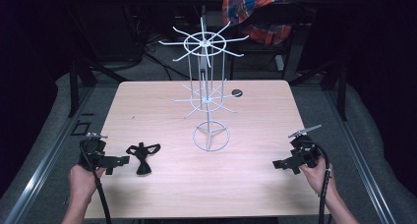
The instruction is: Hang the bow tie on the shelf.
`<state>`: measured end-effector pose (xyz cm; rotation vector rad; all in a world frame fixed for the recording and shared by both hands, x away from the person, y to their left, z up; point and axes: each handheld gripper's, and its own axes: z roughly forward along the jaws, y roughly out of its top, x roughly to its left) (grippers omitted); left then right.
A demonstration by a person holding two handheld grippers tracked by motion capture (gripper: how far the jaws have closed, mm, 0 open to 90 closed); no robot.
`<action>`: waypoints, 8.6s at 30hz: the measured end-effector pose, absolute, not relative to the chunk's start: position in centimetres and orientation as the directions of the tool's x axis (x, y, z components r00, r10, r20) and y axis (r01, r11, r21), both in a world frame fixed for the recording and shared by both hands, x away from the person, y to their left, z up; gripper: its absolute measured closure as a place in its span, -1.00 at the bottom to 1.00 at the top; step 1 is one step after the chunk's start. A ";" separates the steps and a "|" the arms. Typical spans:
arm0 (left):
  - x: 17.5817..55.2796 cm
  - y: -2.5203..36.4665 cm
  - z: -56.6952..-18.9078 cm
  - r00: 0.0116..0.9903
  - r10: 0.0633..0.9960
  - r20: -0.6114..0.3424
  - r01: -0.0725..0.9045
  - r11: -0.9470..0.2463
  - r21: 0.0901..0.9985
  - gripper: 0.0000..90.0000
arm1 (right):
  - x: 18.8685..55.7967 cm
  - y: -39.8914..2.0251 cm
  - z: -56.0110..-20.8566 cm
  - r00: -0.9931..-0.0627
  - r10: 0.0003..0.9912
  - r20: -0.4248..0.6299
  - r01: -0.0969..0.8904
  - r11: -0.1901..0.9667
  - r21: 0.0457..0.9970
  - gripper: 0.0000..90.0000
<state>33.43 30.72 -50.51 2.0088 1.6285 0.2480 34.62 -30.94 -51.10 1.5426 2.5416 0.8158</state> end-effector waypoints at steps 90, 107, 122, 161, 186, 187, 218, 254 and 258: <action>36.4 25.8 -47.0 0.400 0.915 -0.049 0.726 -0.283 0.627 0.97 | 35.0 -29.3 -52.0 -0.531 0.820 0.216 0.814 0.423 0.398 -0.84; 36.1 25.5 -45.3 0.406 0.911 -0.066 0.695 -0.261 0.670 0.97 | 35.1 -29.4 -51.9 -0.537 0.820 0.197 0.811 0.439 0.386 -0.84; 36.3 24.6 -43.7 0.432 0.901 -0.044 0.659 -0.282 0.697 0.97 | 35.1 -29.5 -51.9 -0.538 0.820 0.196 0.810 0.438 0.389 -0.84; 38.1 22.0 -40.2 0.459 0.887 -0.050 0.596 -0.266 0.758 0.96 | 34.9 -29.2 -51.8 -0.539 0.822 0.186 0.808 0.441 0.390 -0.84; 40.2 19.5 -39.0 0.451 0.891 -0.047 0.581 -0.253 0.773 0.96 | 34.8 -29.1 -51.9 -0.538 0.820 0.196 0.806 0.432 0.404 -0.84; 40.3 19.5 -38.9 0.454 0.890 -0.044 0.580 -0.258 0.772 0.96 | 34.7 -29.1 -52.0 -0.531 0.823 0.200 0.808 0.422 0.411 -0.84; 40.8 17.1 -36.9 0.489 0.872 -0.019 0.541 -0.286 0.791 0.96 | 34.7 -29.0 -52.0 -0.530 0.824 0.202 0.809 0.419 0.411 -0.84; 39.9 14.7 -38.8 0.579 0.815 -0.014 0.553 -0.381 0.741 0.94 | 34.9 -29.2 -51.9 -0.560 0.807 0.186 0.800 0.469 0.373 -0.84; 40.0 14.4 -39.2 0.584 0.812 -0.021 0.559 -0.383 0.736 0.94 | 34.9 -29.2 -51.9 -0.558 0.808 0.188 0.803 0.469 0.367 -0.84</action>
